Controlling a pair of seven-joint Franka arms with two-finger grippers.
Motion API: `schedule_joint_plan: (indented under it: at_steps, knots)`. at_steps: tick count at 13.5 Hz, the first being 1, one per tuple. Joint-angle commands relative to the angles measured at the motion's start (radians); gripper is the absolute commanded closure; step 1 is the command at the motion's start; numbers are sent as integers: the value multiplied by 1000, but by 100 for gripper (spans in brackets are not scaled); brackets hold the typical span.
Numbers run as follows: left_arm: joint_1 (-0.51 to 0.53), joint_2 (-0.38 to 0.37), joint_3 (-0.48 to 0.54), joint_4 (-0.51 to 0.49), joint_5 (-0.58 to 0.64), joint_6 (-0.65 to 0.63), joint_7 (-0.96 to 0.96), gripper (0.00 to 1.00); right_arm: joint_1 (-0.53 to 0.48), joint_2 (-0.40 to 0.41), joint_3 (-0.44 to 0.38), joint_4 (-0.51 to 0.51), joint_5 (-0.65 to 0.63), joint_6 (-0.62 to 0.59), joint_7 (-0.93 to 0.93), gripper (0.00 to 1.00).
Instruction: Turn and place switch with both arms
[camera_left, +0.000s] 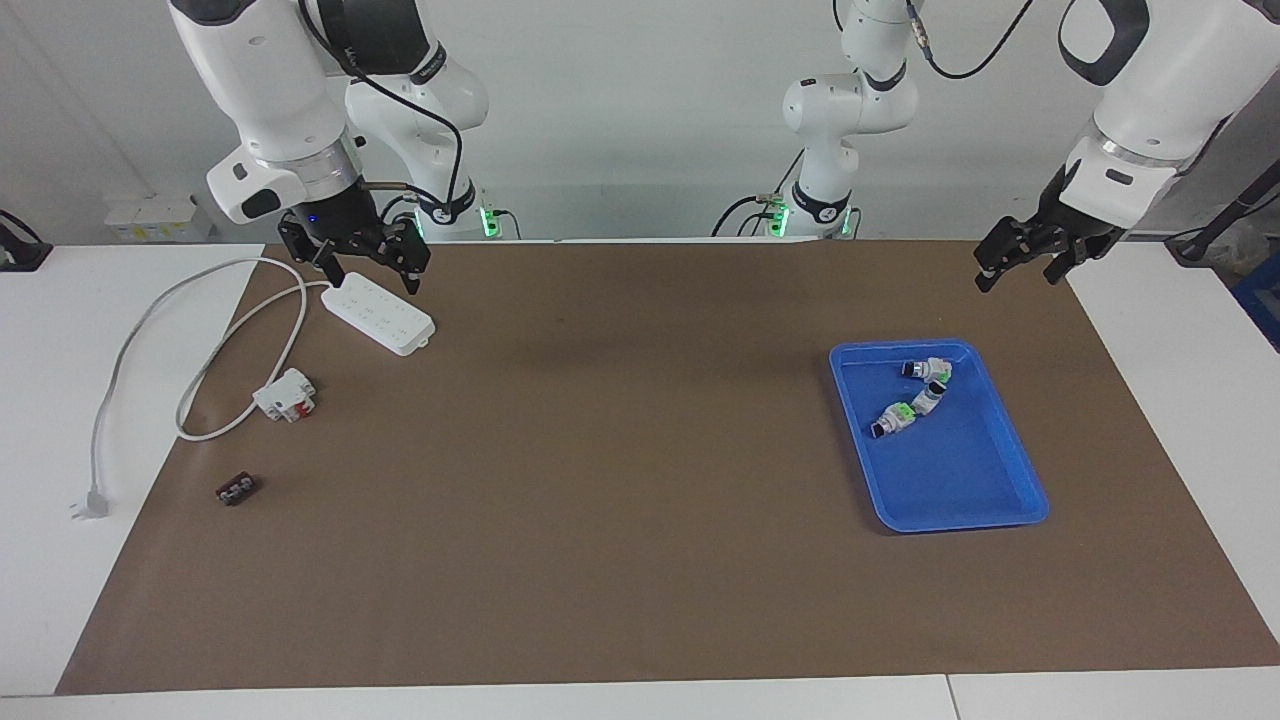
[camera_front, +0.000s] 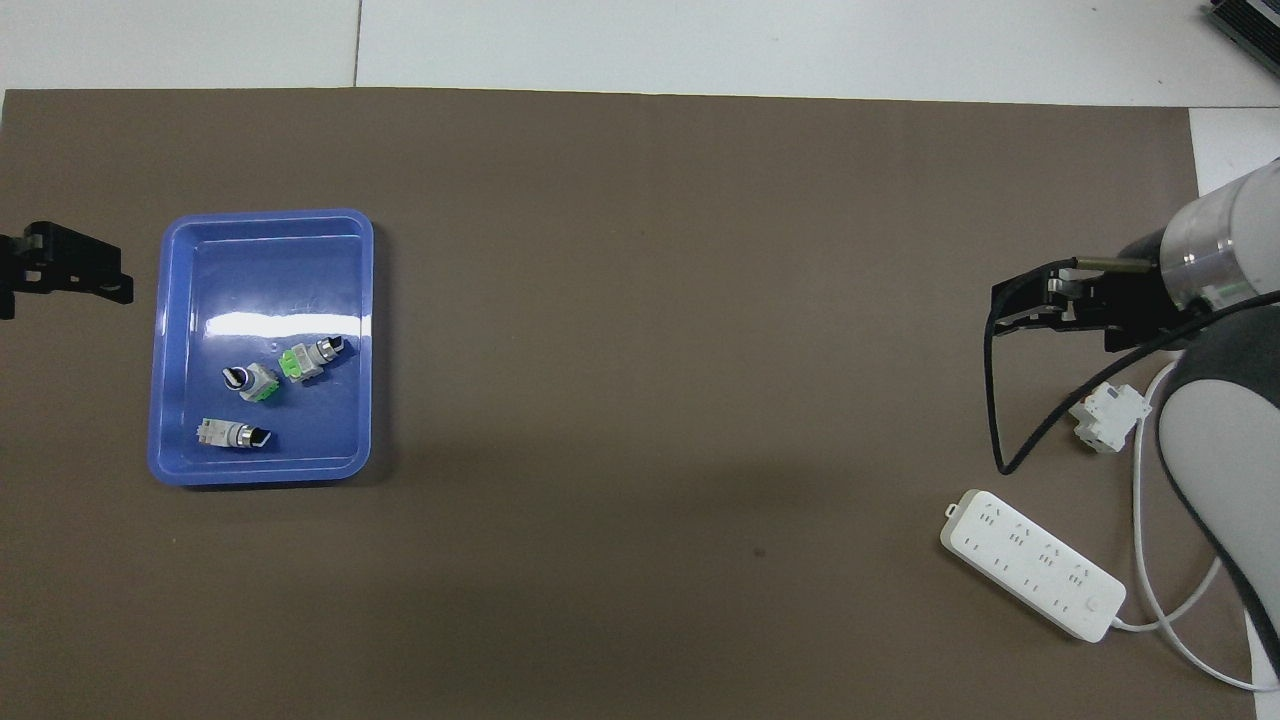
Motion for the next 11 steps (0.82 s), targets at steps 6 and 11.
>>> schedule_joint_plan:
  at_steps: [6,11]
  knots:
    - [-2,-105,1,-198,37,79,47,0,0,-7,-8,32,10,-21,-19,0]
    - [-9,-110,2,-220,65,86,47,0,3,-12,-8,27,7,-29,-18,0]
